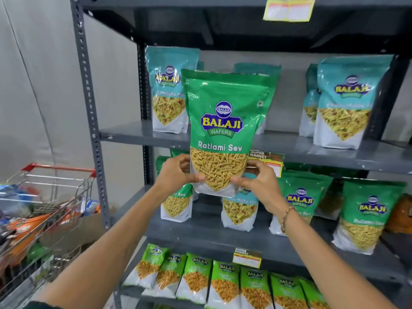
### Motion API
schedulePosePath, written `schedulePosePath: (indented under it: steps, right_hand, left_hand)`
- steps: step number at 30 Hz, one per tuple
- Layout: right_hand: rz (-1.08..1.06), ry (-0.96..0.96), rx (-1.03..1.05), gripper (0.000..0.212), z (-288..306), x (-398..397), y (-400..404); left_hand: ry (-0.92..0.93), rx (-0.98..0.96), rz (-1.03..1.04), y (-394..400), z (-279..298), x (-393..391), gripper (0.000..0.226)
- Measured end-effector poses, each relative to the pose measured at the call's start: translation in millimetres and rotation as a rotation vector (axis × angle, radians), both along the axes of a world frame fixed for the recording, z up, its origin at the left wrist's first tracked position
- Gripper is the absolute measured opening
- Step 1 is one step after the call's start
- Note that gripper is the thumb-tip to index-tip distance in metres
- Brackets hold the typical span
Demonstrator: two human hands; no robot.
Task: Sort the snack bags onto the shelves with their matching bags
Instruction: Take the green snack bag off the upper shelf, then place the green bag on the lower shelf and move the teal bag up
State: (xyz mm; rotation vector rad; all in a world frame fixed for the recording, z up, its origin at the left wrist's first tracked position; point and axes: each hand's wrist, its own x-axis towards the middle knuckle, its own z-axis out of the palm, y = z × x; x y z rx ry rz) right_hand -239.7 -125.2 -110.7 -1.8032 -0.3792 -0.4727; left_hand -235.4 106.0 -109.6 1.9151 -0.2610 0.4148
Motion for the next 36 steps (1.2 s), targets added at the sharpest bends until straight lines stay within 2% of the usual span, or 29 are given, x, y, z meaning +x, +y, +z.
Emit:
schedulePosePath:
  steps: [7,11,16,19,25,29,32,36]
  right_hand:
    - [0.028,0.187,0.038,0.046,-94,28,20]
    - [0.033,0.284,-0.003,0.047,-141,45,27]
    - [-0.018,0.342,-0.118,0.052,-182,74,33]
    - [-0.048,0.408,-0.131,0.050,-205,99,36]
    - [-0.086,0.433,-0.157,0.053,-225,139,35]
    - [-0.037,0.467,-0.138,0.058,-232,158,36]
    - [-0.014,0.462,-0.083,0.059,-238,162,38]
    - [0.022,0.450,-0.112,0.057,-237,158,35]
  left_hand:
    - [0.183,0.049,0.032,19,-78,15,0.069]
    - [0.330,0.113,0.062,24,-123,30,0.067]
    - [0.460,0.172,0.114,18,-169,64,0.086]
    - [0.532,0.113,0.108,12,-192,89,0.077]
    - [0.495,0.171,0.146,5,-207,125,0.061]
    - [0.542,0.095,0.125,10,-212,141,0.076]
    - [0.519,0.140,0.156,12,-214,144,0.075]
    - [0.336,0.127,0.239,5,-216,130,0.075]
